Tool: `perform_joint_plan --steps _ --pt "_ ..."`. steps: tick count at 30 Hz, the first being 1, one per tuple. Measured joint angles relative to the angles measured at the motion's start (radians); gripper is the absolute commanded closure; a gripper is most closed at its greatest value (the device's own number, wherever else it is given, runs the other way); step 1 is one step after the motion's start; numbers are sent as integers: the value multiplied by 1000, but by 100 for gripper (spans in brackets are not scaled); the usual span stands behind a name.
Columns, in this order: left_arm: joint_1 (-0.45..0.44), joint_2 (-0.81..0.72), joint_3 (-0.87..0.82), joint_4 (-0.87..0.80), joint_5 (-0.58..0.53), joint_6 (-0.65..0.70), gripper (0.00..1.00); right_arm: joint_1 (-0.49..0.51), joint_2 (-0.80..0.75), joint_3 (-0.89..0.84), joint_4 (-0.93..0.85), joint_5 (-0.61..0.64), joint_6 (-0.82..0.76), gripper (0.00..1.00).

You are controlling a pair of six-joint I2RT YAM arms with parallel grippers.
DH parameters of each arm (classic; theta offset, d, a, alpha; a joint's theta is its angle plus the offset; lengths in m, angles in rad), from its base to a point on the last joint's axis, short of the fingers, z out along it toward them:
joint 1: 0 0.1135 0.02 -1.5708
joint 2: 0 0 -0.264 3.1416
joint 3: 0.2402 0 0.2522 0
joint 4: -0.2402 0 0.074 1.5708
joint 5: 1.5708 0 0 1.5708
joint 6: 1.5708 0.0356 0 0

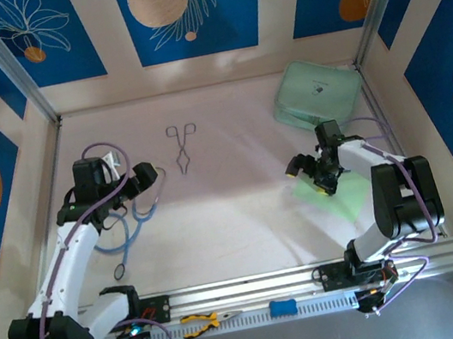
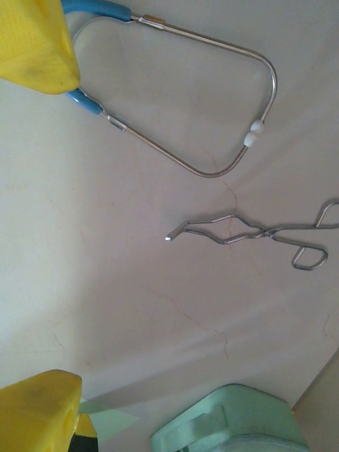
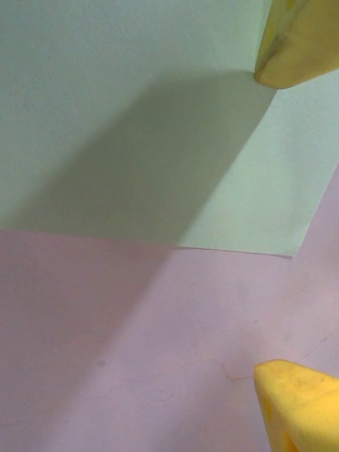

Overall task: Fold a paper plane with a square sheet of paper (pick it up from the middle)
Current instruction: Move the square sheet of paper to the center of the table.

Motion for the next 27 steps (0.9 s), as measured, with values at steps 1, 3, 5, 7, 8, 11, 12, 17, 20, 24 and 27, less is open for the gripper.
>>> perform_joint_plan --steps 1,3,5,7,8,11,12,17,20,24,27 --pt "0 6 0 -1 0 3 0 9 -4 -5 3 -5 10 1" --pt "0 15 0 2 4 11 0 25 -20 -22 11 -7 29 1" --pt "0 26 0 11 18 15 0 57 -45 -44 16 -6 56 1" --pt "0 34 -2 28 39 14 0 96 -70 -72 27 -6 85 1" --pt "0 38 -6 40 50 14 0 117 -83 -86 34 -3 100 1" --pt "1 44 -28 80 90 14 0 169 -114 -117 58 2 130 1" --pt "1 44 -36 88 101 13 0 184 -122 -125 65 3 137 1" --pt "2 42 -79 129 151 1 0 219 -146 -158 113 -18 149 1" --pt "2 30 -87 129 163 -12 0 240 -142 -158 132 -43 149 1" --pt "2 4 -95 129 164 -13 0 300 -121 -151 151 -65 149 1" --pt "2 -2 -103 129 163 -13 0 341 -89 -127 153 -79 154 2"
